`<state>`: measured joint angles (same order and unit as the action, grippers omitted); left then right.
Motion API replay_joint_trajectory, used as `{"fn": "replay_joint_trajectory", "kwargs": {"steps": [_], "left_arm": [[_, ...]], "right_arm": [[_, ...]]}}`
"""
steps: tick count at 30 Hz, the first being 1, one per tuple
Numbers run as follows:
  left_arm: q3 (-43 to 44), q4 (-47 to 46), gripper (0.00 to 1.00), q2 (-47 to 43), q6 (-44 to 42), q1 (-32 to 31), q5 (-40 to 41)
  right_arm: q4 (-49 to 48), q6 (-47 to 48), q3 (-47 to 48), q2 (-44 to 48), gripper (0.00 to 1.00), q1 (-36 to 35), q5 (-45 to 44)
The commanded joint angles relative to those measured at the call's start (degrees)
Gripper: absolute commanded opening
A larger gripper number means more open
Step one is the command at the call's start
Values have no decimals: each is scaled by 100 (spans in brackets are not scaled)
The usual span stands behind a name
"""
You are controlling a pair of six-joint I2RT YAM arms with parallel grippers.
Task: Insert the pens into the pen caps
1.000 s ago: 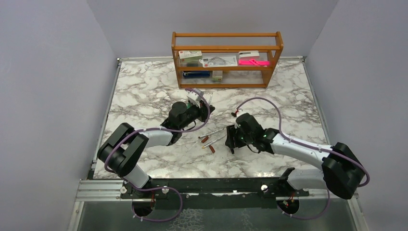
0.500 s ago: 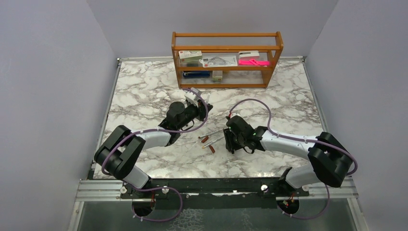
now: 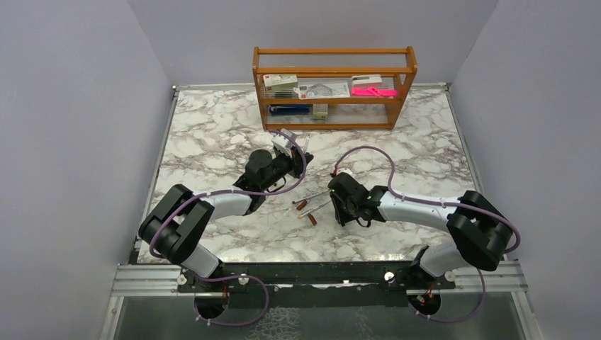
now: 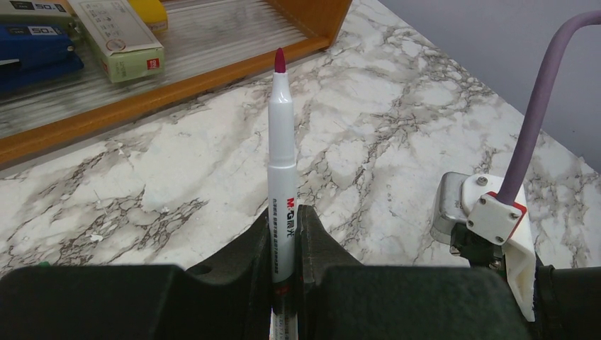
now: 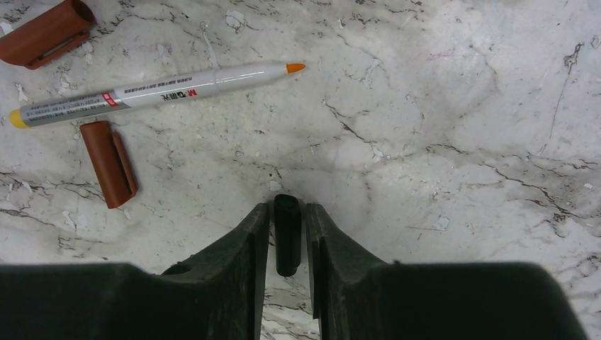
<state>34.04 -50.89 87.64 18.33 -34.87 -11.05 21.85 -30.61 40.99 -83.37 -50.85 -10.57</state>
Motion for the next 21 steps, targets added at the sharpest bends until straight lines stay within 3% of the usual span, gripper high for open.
{"fn": "replay_joint_trajectory", "kwargs": {"steps": [1,5,12,16,21], "left_arm": [[-21,-45,0,-44,7,42,-9],[-20,-52,0,-78,73,49,-82],[10,-645,0,77,835,73,-769],[41,-1903,0,580,1919,86,-1532],[-17,-4667,0,1652,3906,59,-2093]], "right_arm": [[62,-120,93,-106,22,-48,-199],[38,-163,80,-5,1,-47,-280],[-328,-111,93,1245,1,14,-679],[-1042,-73,-115,2195,1,144,-1029],[-1926,-256,-427,3215,1,447,-1585]]}}
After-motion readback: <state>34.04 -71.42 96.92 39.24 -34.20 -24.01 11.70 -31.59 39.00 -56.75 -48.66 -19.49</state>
